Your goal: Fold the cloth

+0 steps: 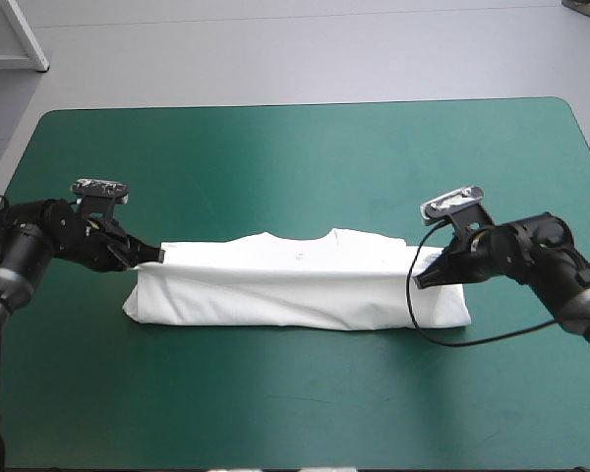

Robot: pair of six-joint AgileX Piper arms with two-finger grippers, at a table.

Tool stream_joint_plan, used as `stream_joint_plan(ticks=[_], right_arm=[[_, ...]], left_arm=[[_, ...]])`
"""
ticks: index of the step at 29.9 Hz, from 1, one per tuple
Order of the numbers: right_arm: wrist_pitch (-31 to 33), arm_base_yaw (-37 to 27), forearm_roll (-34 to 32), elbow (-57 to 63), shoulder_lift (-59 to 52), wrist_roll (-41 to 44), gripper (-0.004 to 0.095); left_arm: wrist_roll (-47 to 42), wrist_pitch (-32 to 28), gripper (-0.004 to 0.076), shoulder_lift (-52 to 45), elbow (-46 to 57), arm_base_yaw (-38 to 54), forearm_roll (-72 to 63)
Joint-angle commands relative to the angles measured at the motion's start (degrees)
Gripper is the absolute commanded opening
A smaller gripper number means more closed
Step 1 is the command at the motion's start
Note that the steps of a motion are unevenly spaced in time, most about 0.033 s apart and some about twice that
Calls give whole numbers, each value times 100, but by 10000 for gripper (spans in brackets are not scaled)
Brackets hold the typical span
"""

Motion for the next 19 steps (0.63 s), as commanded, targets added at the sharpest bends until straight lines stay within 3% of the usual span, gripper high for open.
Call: stream_joint_plan(ticks=[1,8,15,19], right_arm=[[-338,-13,-131,-550,377,-169,-18],[-691,-123,-126,-888,884,-101,-18],[-831,-627,-62,-915,926,-40,-17],[-832,-786,445,-915,926,-511,-1]], left_arm=[[36,-505,19,394,-549,-6,-230],[441,-640,19,1165,-936,-17,-811],[441,-965,19,1273,-948,-17,-766],[441,-1107,19,1273,-948,-17,-822]])
